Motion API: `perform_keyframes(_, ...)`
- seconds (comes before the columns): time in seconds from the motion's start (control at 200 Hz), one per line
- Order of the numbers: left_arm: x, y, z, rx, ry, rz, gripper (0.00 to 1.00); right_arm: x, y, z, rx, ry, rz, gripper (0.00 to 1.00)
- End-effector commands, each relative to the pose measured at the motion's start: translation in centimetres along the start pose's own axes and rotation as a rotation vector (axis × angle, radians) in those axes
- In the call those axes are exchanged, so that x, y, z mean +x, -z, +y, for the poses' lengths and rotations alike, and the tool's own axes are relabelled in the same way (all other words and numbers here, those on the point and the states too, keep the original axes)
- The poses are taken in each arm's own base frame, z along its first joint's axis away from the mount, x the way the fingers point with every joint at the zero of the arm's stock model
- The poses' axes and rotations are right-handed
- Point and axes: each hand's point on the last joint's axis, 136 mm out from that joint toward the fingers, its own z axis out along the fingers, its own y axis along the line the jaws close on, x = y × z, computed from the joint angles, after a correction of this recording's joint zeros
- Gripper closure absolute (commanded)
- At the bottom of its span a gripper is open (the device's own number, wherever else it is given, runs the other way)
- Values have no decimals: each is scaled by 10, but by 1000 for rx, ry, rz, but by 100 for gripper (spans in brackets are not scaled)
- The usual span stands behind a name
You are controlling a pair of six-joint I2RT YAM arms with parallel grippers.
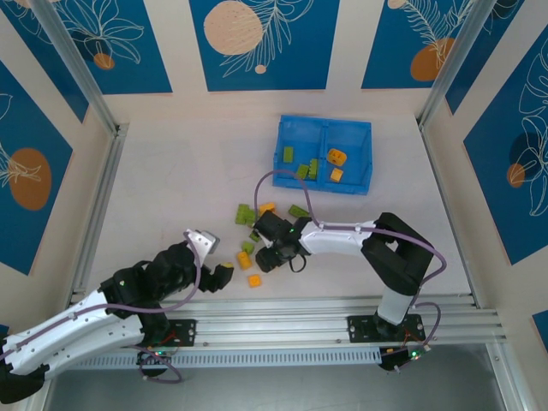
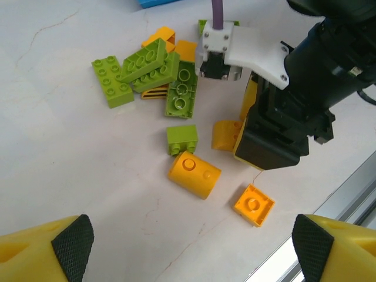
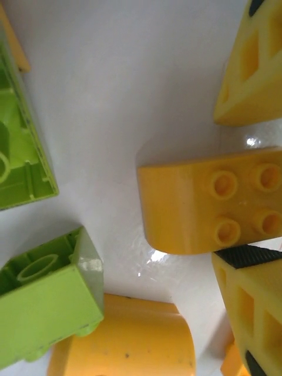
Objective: Sort the legos into containers by color
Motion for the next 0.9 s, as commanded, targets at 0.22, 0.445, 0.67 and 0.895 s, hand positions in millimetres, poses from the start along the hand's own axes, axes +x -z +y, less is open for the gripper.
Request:
perform_keyframes(0.22,-13,1,-29,159,-85,-51,0,-9,25,-2,63,-39,-107,64)
perform_keyframes(0.445,-36,11,-55,293,-131,-139,0,-42,113,-16,-61,-199,-369,65)
perform_keyframes(0.67,-60,17,-59,297,-138,-217,0,-68,201,-107,-82,-507,-670,65)
perform_keyframes(0.895,-64,13,-61,292,-140,-214,0,-85,207,-256,187,-759,-694,65)
